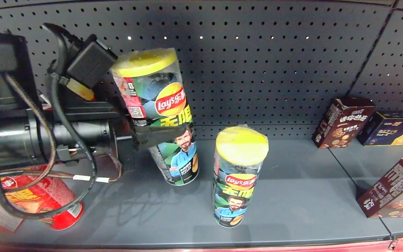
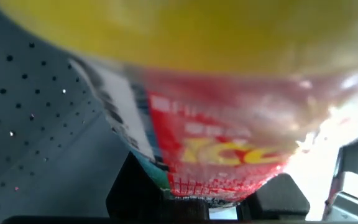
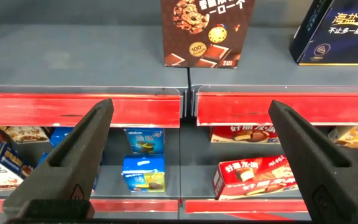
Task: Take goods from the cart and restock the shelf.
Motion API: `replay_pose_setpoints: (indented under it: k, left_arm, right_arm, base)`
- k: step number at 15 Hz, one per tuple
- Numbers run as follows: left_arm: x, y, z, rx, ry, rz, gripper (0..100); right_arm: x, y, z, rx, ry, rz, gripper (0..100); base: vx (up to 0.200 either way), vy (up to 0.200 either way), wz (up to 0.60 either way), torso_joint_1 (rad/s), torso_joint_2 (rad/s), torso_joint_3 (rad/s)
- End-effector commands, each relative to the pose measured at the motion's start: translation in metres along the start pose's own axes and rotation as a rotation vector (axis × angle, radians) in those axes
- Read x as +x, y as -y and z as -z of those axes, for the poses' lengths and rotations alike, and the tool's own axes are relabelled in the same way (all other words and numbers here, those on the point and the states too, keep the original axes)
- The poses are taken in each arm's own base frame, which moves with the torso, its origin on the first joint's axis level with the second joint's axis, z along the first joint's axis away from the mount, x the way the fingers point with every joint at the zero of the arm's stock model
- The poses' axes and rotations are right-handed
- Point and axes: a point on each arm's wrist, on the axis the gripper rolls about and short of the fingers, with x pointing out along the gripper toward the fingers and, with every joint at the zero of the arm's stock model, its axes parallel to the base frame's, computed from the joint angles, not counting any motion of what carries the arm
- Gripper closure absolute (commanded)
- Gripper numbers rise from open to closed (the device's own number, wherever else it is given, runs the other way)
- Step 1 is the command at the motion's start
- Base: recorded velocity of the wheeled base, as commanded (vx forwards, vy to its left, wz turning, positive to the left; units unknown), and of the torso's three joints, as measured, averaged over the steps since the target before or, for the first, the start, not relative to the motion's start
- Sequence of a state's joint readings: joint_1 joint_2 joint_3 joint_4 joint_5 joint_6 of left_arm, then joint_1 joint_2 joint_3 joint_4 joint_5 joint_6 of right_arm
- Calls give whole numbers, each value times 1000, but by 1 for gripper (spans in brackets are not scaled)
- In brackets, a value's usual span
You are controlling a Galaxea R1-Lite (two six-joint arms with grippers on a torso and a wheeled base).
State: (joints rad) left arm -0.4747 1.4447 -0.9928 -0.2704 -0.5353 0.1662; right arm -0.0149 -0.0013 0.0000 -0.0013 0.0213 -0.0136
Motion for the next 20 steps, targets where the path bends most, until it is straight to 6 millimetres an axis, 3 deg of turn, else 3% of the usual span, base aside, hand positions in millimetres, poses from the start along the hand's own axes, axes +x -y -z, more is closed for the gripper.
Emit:
replay_pose_setpoints:
  k: [1, 9, 12, 20]
  left_arm:
    - [23, -22, 7, -3, -49, -10, 100]
    - [82, -70, 11, 62, -99, 71, 100]
    - [92, -82, 13, 98, -78, 118, 100]
    - [109, -91, 16, 150, -94, 205, 100]
  right_arm:
    - [0, 0, 0, 0, -1, 0, 0]
    - [0, 0, 0, 0, -1, 0, 0]
    - [0, 0, 0, 0, -1, -1, 0]
    - [0, 0, 0, 0, -1, 0, 0]
  base:
    - [0, 0, 0, 0, 0, 0]
    - [0, 0, 0, 0, 0, 0]
    - [0, 0, 0, 0, 0, 0]
    - [0, 0, 0, 0, 0, 0]
